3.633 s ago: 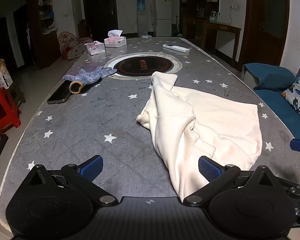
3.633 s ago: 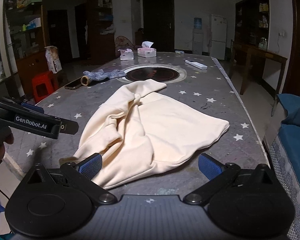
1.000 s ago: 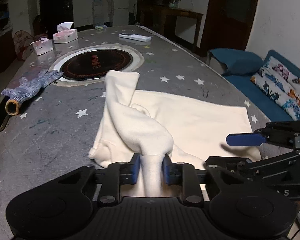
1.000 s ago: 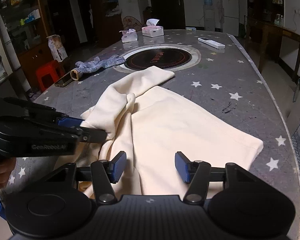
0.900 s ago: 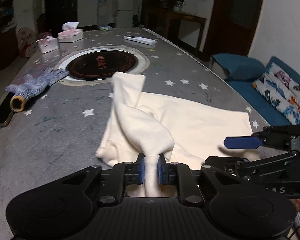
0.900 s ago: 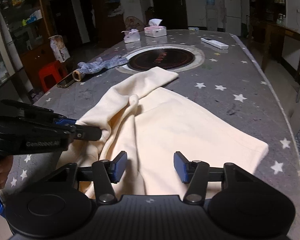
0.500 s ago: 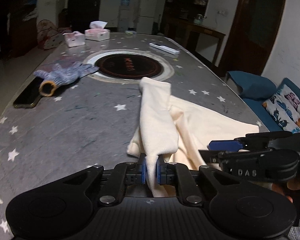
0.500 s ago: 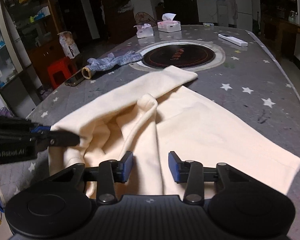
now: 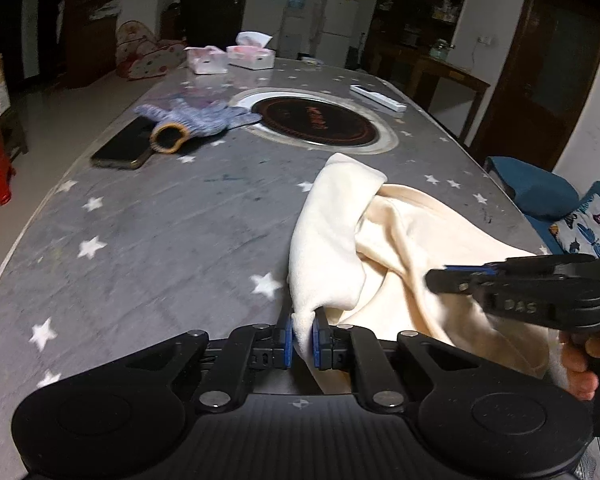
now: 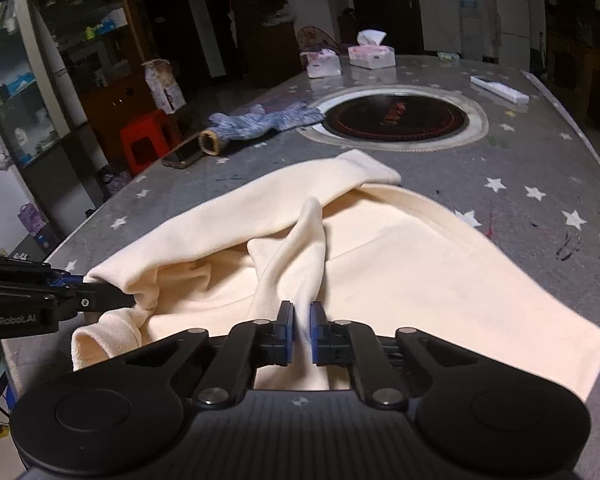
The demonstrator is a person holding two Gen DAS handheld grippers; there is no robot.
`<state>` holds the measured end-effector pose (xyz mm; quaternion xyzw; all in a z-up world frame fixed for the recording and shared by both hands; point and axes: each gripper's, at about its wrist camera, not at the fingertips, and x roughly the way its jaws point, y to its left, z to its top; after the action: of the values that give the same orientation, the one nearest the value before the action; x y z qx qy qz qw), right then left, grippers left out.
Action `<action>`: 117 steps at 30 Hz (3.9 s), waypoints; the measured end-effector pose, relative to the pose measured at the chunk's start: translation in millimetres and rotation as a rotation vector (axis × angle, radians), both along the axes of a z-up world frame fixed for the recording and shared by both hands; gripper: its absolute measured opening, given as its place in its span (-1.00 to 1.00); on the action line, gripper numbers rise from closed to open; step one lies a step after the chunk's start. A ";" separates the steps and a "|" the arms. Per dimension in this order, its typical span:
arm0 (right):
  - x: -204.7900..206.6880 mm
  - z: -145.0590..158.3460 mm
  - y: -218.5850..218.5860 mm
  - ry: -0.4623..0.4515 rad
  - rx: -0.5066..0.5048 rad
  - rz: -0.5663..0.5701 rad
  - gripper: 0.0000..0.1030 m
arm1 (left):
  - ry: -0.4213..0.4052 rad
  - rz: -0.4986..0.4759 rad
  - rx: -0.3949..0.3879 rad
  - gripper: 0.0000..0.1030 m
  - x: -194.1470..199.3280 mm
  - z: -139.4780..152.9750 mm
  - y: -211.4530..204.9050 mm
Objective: Fold clothes
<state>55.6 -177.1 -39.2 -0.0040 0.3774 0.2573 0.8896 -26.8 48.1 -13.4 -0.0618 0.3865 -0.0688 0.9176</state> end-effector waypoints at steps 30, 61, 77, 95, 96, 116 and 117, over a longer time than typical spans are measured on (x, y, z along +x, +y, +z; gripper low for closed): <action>-90.7 34.9 -138.9 -0.097 -0.179 -0.322 -0.44 | -0.021 -0.039 0.049 0.01 -76.3 21.8 26.5; 36.9 -9.6 -73.7 0.033 -0.135 -0.169 -0.29 | -0.044 0.136 0.099 -0.84 46.7 6.3 49.7; 36.4 -9.5 -76.8 0.034 -0.126 -0.174 -0.60 | -0.016 0.178 0.178 -0.15 30.3 16.0 58.4; 75.0 -5.1 -64.3 0.006 -0.154 -0.157 -0.93 | 0.046 -0.071 0.195 -0.81 147.0 -15.6 4.4; 80.9 -3.6 -63.2 -0.001 -0.156 -0.161 -0.93 | 0.044 -0.072 0.201 -0.82 154.4 -15.1 4.8; 124.9 17.2 -45.7 -0.028 -0.139 -0.017 -0.76 | -0.026 -0.261 0.136 -0.09 150.9 9.9 5.0; 115.6 20.9 -43.4 -0.022 -0.119 0.031 -0.70 | -0.035 -0.296 0.117 -0.04 137.9 12.3 3.8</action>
<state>171.2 -220.5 -18.3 -0.0655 0.3821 0.2483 0.8877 111.1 51.8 -1.1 0.0506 0.3788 -0.1815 0.9061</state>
